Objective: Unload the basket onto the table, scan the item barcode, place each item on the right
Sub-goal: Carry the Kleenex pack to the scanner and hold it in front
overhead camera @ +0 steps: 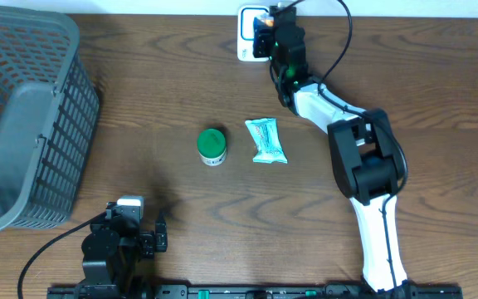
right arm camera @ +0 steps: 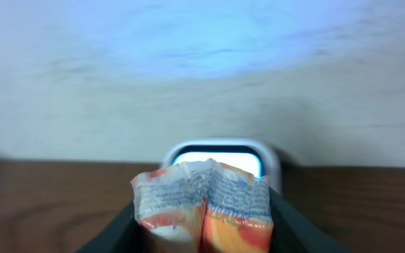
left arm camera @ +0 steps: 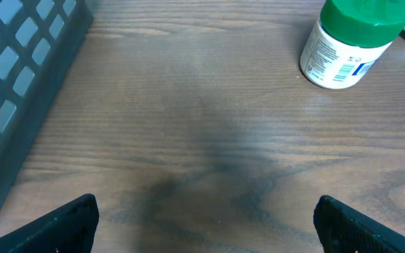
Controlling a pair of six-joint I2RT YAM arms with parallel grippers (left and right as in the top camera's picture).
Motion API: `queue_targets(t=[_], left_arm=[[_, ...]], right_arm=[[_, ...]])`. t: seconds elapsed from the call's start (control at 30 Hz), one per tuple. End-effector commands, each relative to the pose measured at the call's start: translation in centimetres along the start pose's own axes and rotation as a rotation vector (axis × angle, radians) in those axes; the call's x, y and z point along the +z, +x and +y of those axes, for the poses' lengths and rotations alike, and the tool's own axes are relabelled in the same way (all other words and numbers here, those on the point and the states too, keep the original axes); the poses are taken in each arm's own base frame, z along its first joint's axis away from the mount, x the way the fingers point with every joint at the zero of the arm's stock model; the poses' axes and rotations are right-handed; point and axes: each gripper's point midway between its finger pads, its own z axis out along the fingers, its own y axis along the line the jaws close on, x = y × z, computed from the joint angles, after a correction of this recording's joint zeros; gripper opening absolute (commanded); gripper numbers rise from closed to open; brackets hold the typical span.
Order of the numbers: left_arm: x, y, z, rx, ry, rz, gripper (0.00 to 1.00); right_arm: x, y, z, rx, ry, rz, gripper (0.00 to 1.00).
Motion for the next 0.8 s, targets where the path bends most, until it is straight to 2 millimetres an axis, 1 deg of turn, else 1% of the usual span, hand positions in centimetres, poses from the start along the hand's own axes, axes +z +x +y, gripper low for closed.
queue_targets(t=[0.0,0.1,0.17,0.2,0.3,0.4,0.47,0.6,0.67,0.77], left_arm=[[0.0,0.0,0.0,0.005,0.003,-0.002,0.98],[0.0,0.0,0.0,0.005,0.003,-0.001,0.98],[0.0,0.0,0.0,0.005,0.003,-0.002,0.98],[0.0,0.0,0.0,0.005,0.003,-0.001,0.98],[0.0,0.0,0.0,0.005,0.003,-0.001,0.98],[0.0,0.0,0.0,0.005,0.003,-0.001,0.98],[0.0,0.0,0.0,0.005,0.003,-0.002,0.98],[0.0,0.0,0.0,0.005,0.003,-0.002,0.98],[0.0,0.0,0.0,0.005,0.003,-0.002,0.98],[0.0,0.0,0.0,0.005,0.003,-0.002,0.98]], right_arm=[[1.4,1.5,-2.3,0.001,0.046,-0.008,0.41],[2.1,2.5,-3.0,0.002,0.050,0.005,0.41],[2.2,2.8,-3.0,0.001,0.051,0.008,0.41],[2.3,2.5,-2.9,0.000,0.047,0.002,0.41],[2.5,1.6,-2.2,-0.009,0.031,0.001,0.41],[2.8,1.4,-0.9,-0.009,-0.028,0.045,0.39],[2.9,1.4,-0.5,-0.012,-0.035,0.063,0.38],[2.9,1.7,0.6,-0.061,-0.045,0.076,0.39],[2.8,2.0,1.0,-0.085,-0.039,0.082,0.41],[2.7,2.7,1.5,-0.121,-0.039,0.102,0.41]])
